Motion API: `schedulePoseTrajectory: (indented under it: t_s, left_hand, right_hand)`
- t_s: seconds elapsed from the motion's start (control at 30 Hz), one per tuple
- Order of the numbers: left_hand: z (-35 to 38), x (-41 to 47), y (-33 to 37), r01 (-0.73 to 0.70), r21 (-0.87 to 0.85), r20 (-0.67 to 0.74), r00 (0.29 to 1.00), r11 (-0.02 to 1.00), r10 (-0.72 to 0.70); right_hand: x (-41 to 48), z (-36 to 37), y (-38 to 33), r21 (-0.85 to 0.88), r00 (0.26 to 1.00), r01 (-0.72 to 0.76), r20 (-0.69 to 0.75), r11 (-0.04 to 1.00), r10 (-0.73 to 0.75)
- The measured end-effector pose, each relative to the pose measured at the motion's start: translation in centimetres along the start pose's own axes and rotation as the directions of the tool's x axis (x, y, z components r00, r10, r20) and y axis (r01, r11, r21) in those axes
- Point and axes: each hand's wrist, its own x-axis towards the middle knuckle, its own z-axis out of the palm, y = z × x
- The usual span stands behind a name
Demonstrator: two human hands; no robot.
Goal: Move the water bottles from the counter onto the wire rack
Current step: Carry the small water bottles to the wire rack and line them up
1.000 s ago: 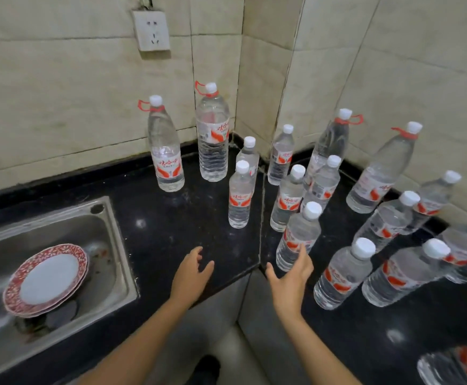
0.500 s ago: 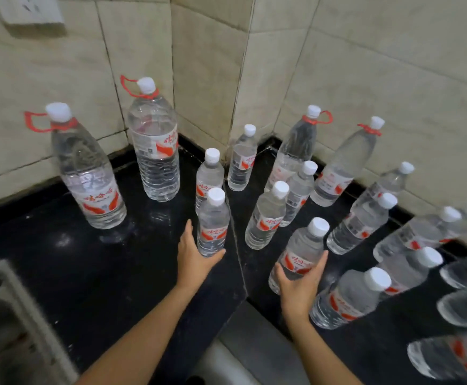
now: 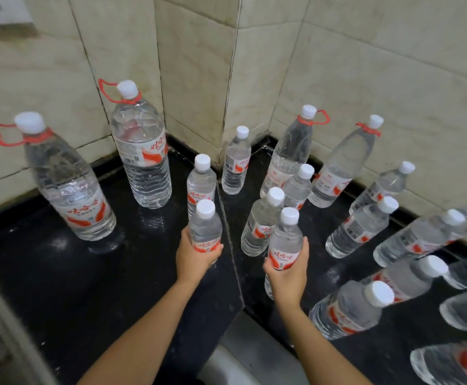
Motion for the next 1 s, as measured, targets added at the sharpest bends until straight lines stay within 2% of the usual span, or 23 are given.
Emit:
schedulePoseTrajectory:
  t_s: [0.17,0.5,0.73,0.87,1.0]
  left_hand:
    - [-0.6,-1.9,-0.7,-0.004,0.045,-0.007,1.000,0.999,0.004]
    - [-1.2,-8.5,-2.3,0.055,-0.062,-0.080,0.995,0.997,-0.060]
    - [-1.0,-14.0,-3.7,0.141,-0.118,-0.164,0.973,0.983,-0.159]
    - [-1.6,-16.8,-4.5,0.178,-0.131,-0.136,0.971,0.975,-0.196]
    - [-3.3,-18.3,-5.9,0.177,-0.131,-0.062,0.981,0.975,-0.186]
  right_hand:
    - [-1.1,-0.9,1.2,0.025,0.998,0.046,0.039,0.999,-0.047]
    - [-2.5,-4.0,1.5,0.113,0.991,0.008,0.131,0.994,-0.023]
    - [-4.5,-5.7,2.2,0.121,0.944,0.056,0.316,0.991,-0.092]
    - [-6.9,-6.7,2.4,0.111,0.904,0.043,0.418,0.993,-0.086]
    - [-10.5,-7.9,3.6,0.068,0.888,0.026,0.456,0.997,-0.054]
